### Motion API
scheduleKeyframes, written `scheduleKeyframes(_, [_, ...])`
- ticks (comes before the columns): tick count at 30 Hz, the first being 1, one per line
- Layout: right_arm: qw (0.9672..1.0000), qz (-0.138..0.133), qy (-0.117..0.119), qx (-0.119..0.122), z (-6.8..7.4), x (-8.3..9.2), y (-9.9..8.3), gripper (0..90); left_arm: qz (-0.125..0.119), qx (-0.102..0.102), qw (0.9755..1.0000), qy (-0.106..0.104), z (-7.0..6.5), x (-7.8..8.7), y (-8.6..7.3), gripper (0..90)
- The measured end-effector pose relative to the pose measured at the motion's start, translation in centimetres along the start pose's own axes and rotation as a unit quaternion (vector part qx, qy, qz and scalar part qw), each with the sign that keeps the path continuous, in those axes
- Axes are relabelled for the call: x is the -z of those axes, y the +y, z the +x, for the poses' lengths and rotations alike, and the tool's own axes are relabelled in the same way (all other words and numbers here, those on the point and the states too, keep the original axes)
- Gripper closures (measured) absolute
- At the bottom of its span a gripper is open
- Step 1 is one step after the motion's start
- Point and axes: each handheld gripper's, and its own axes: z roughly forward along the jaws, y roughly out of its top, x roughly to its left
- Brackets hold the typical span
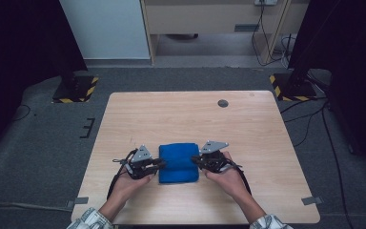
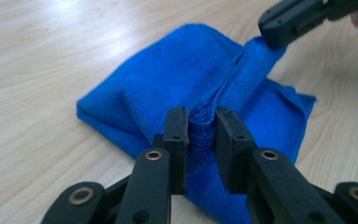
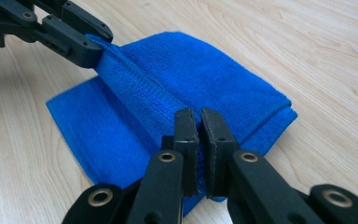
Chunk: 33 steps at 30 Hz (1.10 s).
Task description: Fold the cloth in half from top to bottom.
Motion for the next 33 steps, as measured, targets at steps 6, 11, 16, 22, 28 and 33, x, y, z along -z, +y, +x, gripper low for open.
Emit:
scheduleKeyframes(6, [1.0000,0.001,0.005,-0.001,0.3,0.1,-0.7,85.1,0.000,0.005,1.0000,-0.004,-0.1,0.4,-0.4,73.1])
scheduleKeyframes(11, [1.0000,0.003,0.006,-0.007,0.5,0.2,-1.4,83.5,0.001,0.005,0.9999,-0.014,-0.4,0.6,-0.8,70.1])
scheduleKeyframes(16, [0.9998,0.003,0.012,-0.013,0.8,0.6,-1.8,78.9,0.001,0.004,0.9997,-0.022,-0.8,0.9,-1.1,66.9])
scheduleKeyframes(22, [0.9997,0.006,0.018,-0.013,1.2,1.5,-2.1,67.5,-0.004,-0.002,0.9997,-0.024,-1.4,1.6,-1.4,60.7])
scheduleKeyframes(28, [0.9996,-0.003,0.007,-0.027,1.1,2.2,-1.9,57.2,-0.042,0.004,0.9990,-0.012,-1.3,2.3,-1.0,55.5])
scheduleKeyframes(33, [0.9994,0.003,-0.004,-0.035,0.5,1.6,-1.4,51.8,-0.048,0.010,0.9987,0.010,-0.4,1.6,-0.5,53.0])
